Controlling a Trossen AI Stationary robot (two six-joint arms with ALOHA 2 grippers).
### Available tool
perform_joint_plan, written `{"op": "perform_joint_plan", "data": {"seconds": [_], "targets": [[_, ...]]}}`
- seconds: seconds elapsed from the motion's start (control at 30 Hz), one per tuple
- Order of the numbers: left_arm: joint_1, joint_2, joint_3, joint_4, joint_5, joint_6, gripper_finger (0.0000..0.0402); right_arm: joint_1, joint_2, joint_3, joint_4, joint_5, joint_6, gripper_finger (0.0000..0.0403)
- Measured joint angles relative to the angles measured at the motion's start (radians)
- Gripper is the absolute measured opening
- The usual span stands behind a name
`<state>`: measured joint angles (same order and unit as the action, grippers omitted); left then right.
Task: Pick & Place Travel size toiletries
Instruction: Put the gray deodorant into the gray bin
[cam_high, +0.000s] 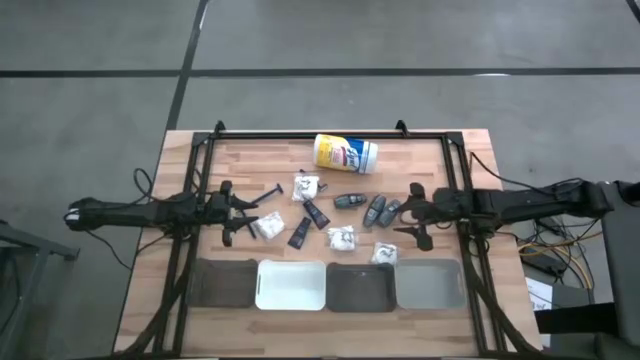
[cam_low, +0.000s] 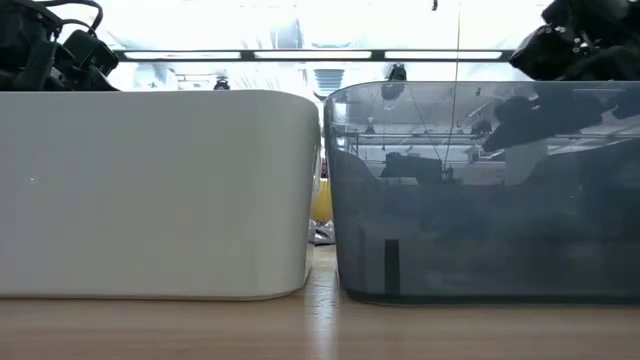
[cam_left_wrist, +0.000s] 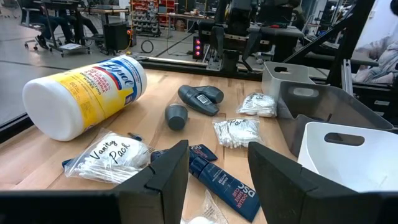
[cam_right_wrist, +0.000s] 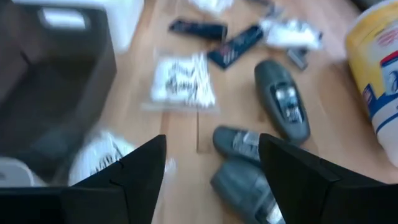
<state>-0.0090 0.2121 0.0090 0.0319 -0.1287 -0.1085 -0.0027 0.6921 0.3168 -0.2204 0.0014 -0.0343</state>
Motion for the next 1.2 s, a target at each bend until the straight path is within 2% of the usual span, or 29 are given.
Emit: {"op": "perform_joint_plan", "data": {"seconds": [0.4, 0.63, 0.73, 0.9, 1.2], "targets": [[0.0, 0.0, 0.0, 0.001, 0.0, 0.0, 0.0171, 0.0, 0.318, 0.236, -0.223, 0.002, -0.166, 0.0301], [0.0, 0.0, 0.0, 0.002, 0.0, 0.0, 0.0171, -0.026, 0.452, 0.284, -0.247, 0.008, -0.316, 0.0319], [0.0, 0.0, 0.0, 0.003, 0.0, 0.0, 0.0171, -0.05, 0.492, 0.286, -0.247, 0.047, -0.35, 0.0322], [0.0, 0.0, 0.0, 0.003, 0.0, 0.0, 0.0171, -0.101, 0.532, 0.283, -0.261, 0.071, -0.362, 0.0317], [0.0, 0.0, 0.0, 0.003, 0.0, 0.0, 0.0171, -0.157, 0.599, 0.271, -0.27, 0.073, -0.387, 0.0279]]}}
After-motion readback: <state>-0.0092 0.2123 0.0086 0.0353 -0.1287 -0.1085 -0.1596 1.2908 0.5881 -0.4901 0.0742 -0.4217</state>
